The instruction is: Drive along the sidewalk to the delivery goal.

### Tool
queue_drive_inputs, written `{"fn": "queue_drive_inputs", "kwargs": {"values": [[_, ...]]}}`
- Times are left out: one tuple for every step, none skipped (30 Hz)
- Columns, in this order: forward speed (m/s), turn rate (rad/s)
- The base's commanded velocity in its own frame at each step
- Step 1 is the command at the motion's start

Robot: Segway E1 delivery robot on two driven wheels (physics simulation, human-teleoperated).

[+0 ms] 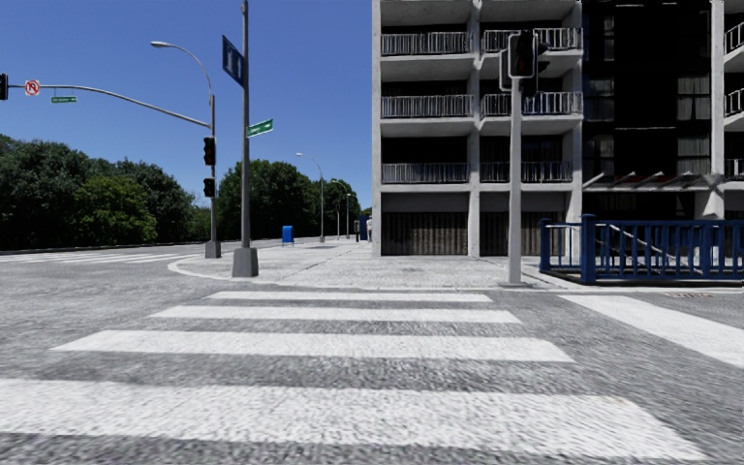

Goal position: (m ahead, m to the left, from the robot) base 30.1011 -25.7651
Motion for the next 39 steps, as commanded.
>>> {"fn": "queue_drive_inputs", "kwargs": {"values": [[2.00,0.00],[2.00,0.00],[2.00,0.00],[2.00,0.00],[2.00,0.00],[2.00,0.00],[2.00,0.00],[2.00,0.00],[2.00,0.00],[2.00,0.00],[2.00,0.00],[2.00,0.00],[2.00,0.00],[2.00,0.00],[2.00,0.00],[2.00,0.00],[2.00,0.00],[2.00,0.00],[2.00,0.00],[2.00,0.00],[2.00,0.00],[2.00,0.00],[2.00,0.00],[2.00,0.00],[2.00,0.00],[2.00,0.00],[2.00,0.00],[2.00,0.00],[2.00,0.00],[2.00,0.00],[2.00,0.00],[2.00,0.00],[2.00,0.00],[2.00,0.00],[2.00,0.00],[2.00,0.00],[2.00,0.00],[2.00,0.00],[2.00,0.00]]}}
